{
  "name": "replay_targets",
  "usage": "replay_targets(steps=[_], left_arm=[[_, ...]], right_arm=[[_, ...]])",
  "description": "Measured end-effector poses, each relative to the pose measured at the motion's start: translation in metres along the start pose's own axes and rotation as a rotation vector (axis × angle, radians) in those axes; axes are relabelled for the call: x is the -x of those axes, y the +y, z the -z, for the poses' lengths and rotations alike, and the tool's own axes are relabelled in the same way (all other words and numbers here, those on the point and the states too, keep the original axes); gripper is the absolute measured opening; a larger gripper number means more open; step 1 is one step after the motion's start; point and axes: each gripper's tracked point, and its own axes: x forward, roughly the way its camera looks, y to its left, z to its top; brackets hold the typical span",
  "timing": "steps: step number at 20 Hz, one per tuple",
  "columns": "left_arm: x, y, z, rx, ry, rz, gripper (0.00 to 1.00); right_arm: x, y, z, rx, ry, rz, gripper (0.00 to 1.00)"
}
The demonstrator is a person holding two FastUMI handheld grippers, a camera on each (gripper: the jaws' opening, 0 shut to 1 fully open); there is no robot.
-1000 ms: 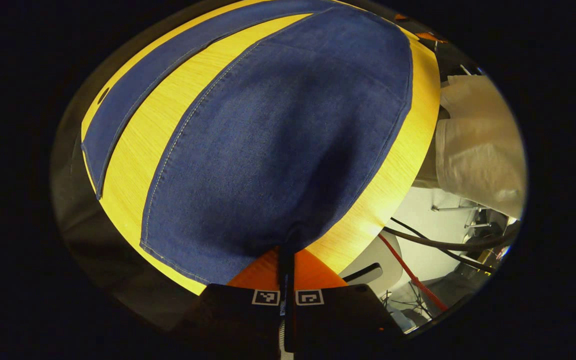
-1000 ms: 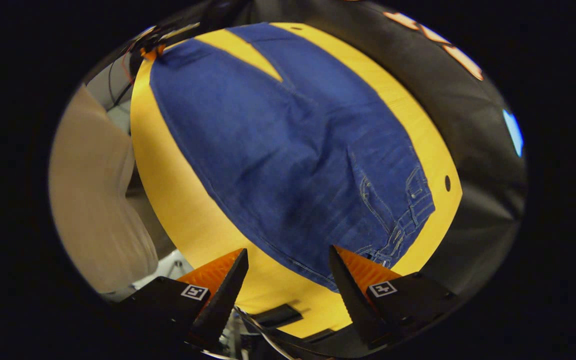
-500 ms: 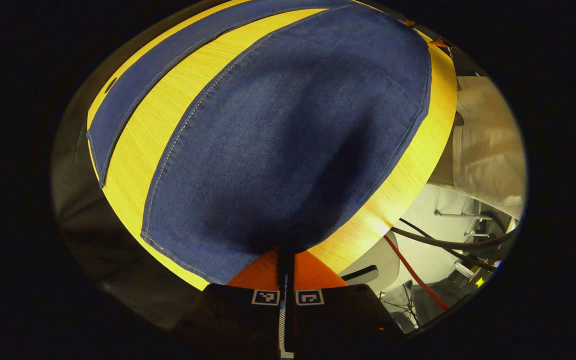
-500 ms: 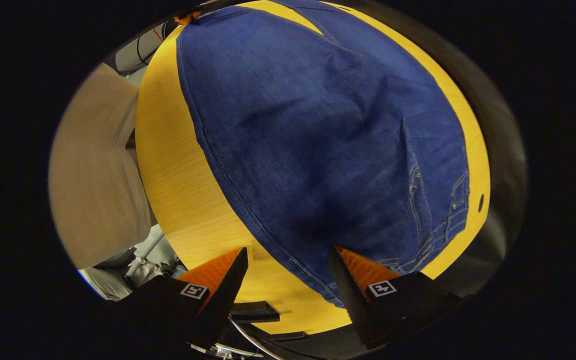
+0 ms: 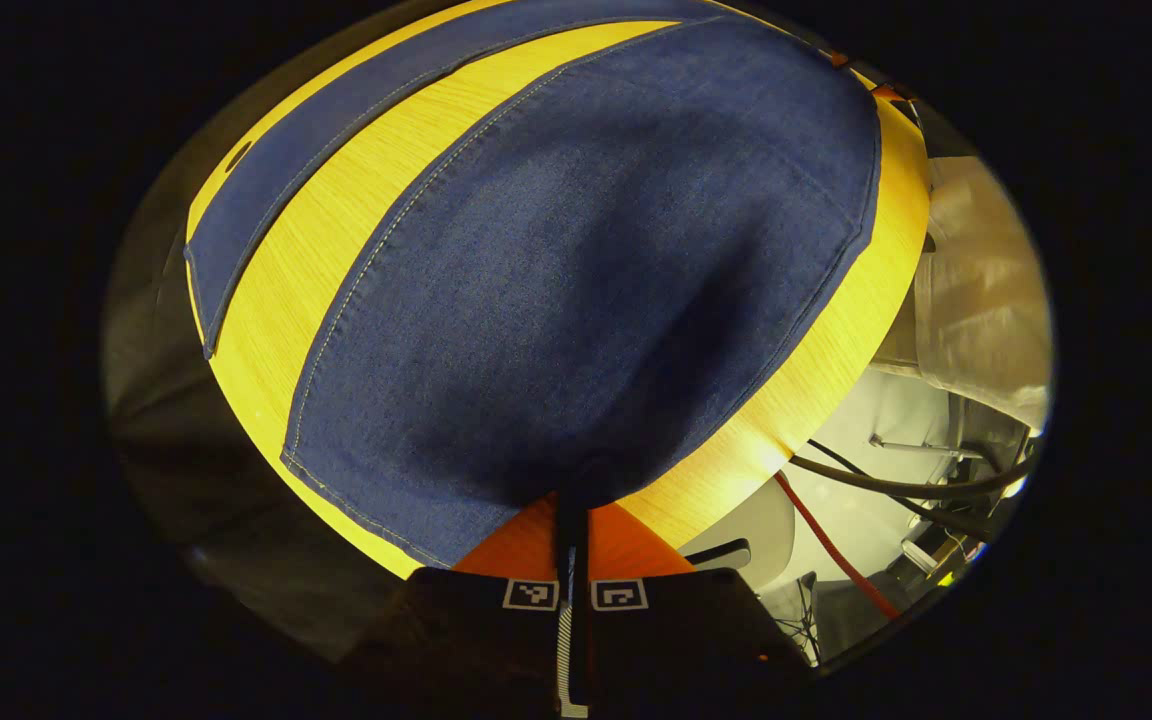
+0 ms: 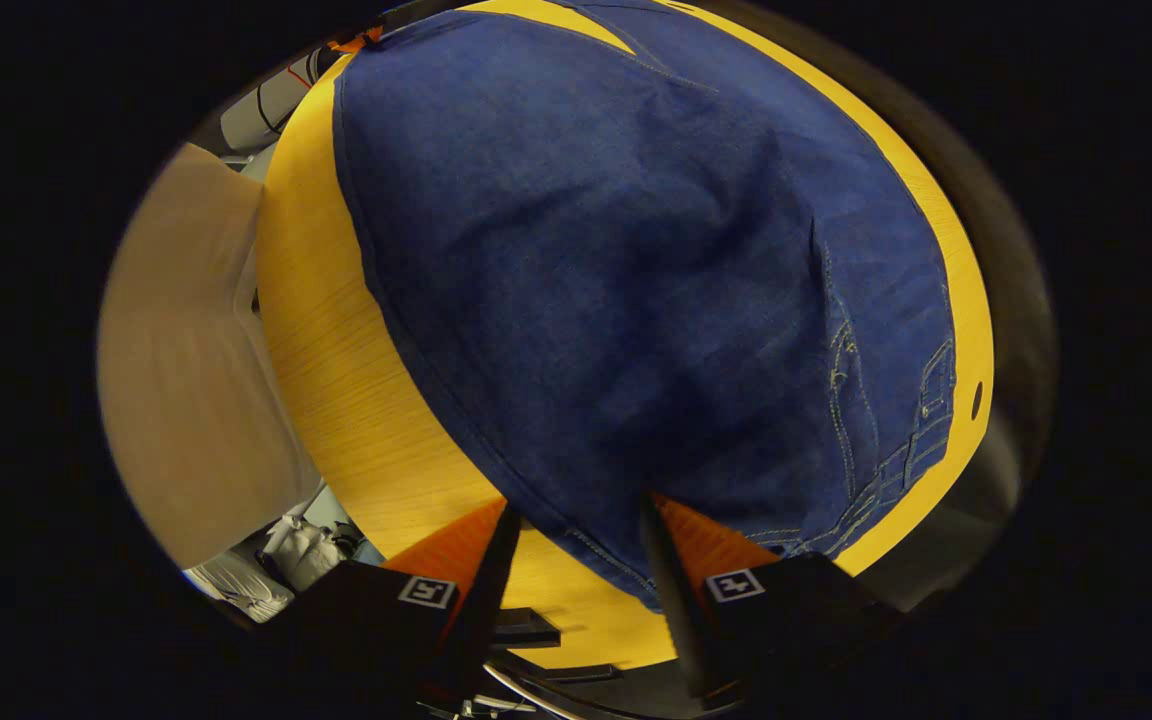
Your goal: Grasp the waist and the cuffs of the jeans and fold them to make the two legs overlap; first hold the waist and fold one-third of the jeans toward the cuffs, then hold the cuffs and fold the remaining one-third in the same direction to finish folding.
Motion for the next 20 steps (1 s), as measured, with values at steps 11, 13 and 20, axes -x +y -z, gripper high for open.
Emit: replay_targets(steps=[11, 13, 20], left_arm=[[0.007, -0.002, 0.005, -0.039, 0.053, 0.108, 0.0], [0.015, 0.001, 0.005, -0.055, 0.073, 0.126, 0.0], [0.073, 0.046, -0.008, -0.147, 0.105, 0.034, 0.0]], right_arm=[[0.013, -0.021, -0.003, -0.206, -0.021, 0.081, 0.06], [0.033, -0.024, -0.006, -0.301, -0.075, 0.096, 0.03], [0.067, -0.057, -0.018, -0.552, -0.215, 0.182, 0.02]])
